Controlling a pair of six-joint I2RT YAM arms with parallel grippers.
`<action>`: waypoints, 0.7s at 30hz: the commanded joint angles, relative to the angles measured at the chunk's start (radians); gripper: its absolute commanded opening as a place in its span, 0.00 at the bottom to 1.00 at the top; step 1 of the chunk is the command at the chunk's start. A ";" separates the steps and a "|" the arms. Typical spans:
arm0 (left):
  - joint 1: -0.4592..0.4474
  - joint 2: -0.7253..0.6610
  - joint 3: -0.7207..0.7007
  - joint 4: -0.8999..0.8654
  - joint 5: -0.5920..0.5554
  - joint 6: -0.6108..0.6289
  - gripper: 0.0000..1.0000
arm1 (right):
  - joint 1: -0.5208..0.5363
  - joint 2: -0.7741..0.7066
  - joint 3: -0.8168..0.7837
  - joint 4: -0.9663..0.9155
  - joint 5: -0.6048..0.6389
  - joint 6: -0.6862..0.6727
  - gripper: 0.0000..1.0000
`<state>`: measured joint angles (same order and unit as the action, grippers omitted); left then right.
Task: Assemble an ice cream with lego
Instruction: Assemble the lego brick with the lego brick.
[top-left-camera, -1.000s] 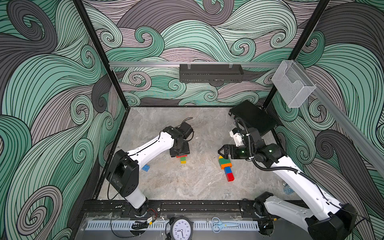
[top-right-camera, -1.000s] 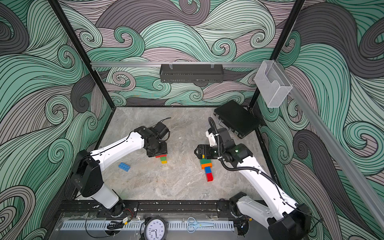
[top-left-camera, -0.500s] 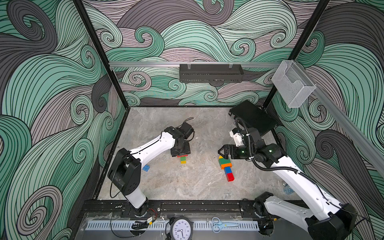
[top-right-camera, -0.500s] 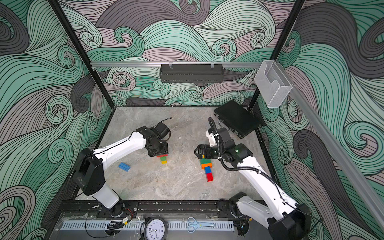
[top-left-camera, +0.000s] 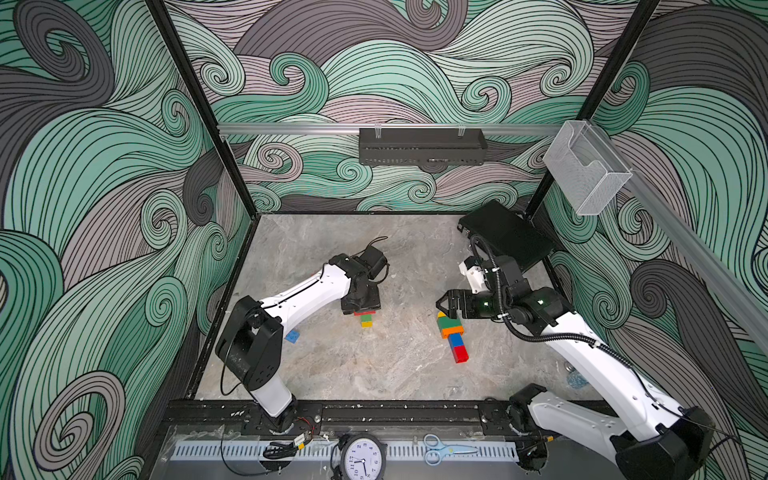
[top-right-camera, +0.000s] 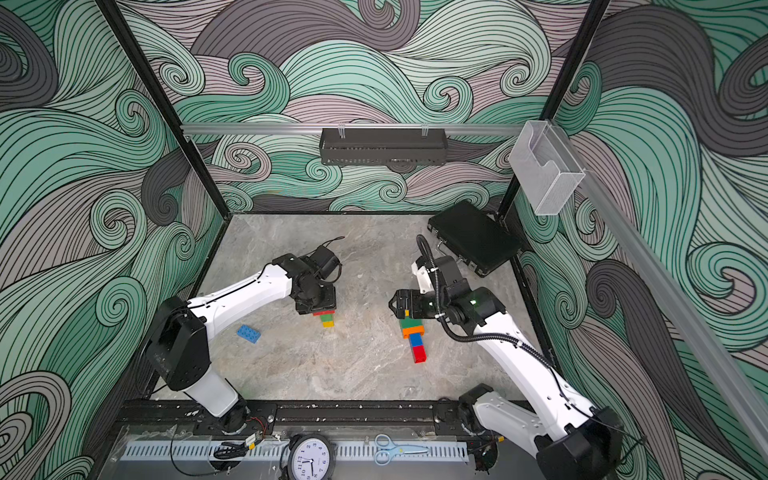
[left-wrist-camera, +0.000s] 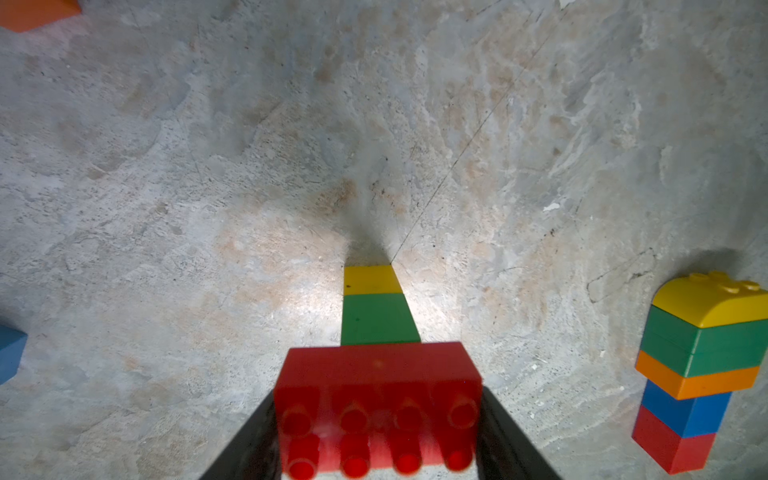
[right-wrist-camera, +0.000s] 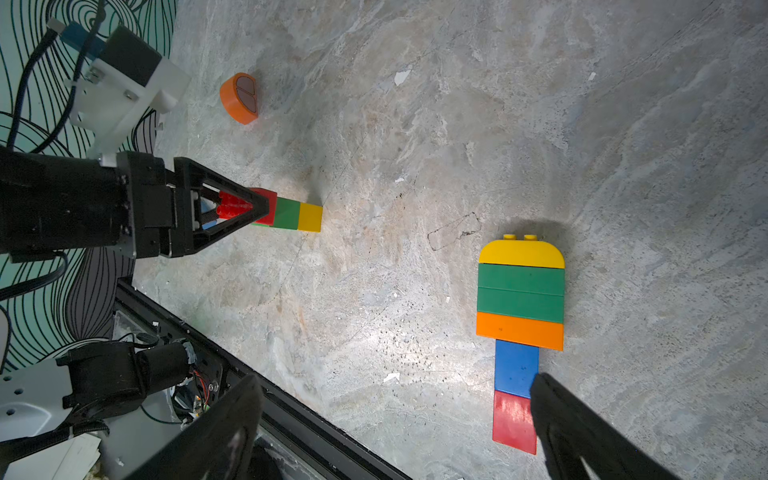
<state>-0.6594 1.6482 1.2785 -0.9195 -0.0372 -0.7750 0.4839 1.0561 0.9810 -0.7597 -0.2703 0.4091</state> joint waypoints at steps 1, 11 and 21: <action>-0.011 0.009 -0.011 -0.002 -0.004 0.010 0.41 | 0.001 -0.001 0.015 -0.011 0.005 0.007 0.99; -0.018 0.020 -0.013 0.003 0.002 0.006 0.40 | 0.001 -0.002 0.014 -0.015 0.009 0.006 0.99; -0.029 0.040 -0.004 -0.015 0.002 -0.010 0.40 | 0.001 -0.005 0.011 -0.016 0.013 0.006 0.99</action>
<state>-0.6796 1.6531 1.2736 -0.9146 -0.0437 -0.7765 0.4839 1.0561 0.9810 -0.7612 -0.2691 0.4088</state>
